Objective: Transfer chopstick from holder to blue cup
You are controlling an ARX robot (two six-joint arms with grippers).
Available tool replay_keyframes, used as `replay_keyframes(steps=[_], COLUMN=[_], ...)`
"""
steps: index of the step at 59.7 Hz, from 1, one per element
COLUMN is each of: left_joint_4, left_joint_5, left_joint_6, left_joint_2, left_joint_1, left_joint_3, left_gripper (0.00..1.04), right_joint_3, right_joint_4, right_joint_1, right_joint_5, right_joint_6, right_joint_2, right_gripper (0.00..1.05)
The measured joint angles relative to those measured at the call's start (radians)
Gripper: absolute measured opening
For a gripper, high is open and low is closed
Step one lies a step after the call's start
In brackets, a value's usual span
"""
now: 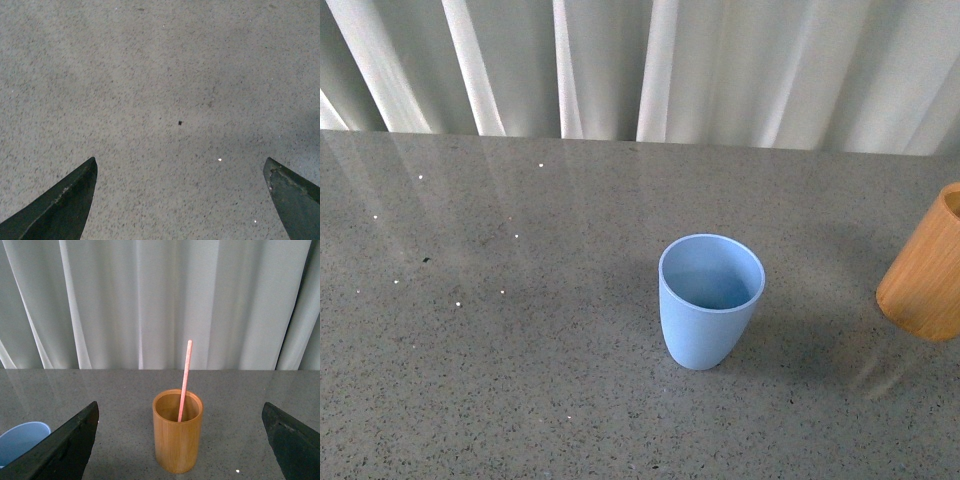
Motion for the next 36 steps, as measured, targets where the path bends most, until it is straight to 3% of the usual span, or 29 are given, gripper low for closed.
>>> replay_keyframes(steps=[4,6,12,19,36], left_joint_4=[0.003,0.089,0.636,0.975,0.956], left_joint_5=[0.043,0.082,0.158,0.128,-0.006], left_joint_6=[0.015,-0.002,-0.121,-0.173,-0.198], left_joint_2=[-0.061,-0.08,-0.162,-0.269,-0.477], left_joint_1=[0.073,0.101,0.164,0.142,-0.003], left_joint_3=[-0.07,-0.121,-0.384,-0.576,-0.728], left_gripper=[0.98,0.95,0.77,0.57,0.09], right_joint_3=[0.0,0.0,0.0,0.0,0.0], right_joint_4=[0.0,0.0,0.0,0.0,0.0], right_joint_1=[0.0,0.0,0.0,0.0,0.0], right_joint_5=[0.0,0.0,0.0,0.0,0.0], right_joint_6=[0.0,0.0,0.0,0.0,0.0], right_joint_2=[0.0,0.0,0.0,0.0,0.0], right_gripper=[0.95,0.95,0.95,0.95,0.95])
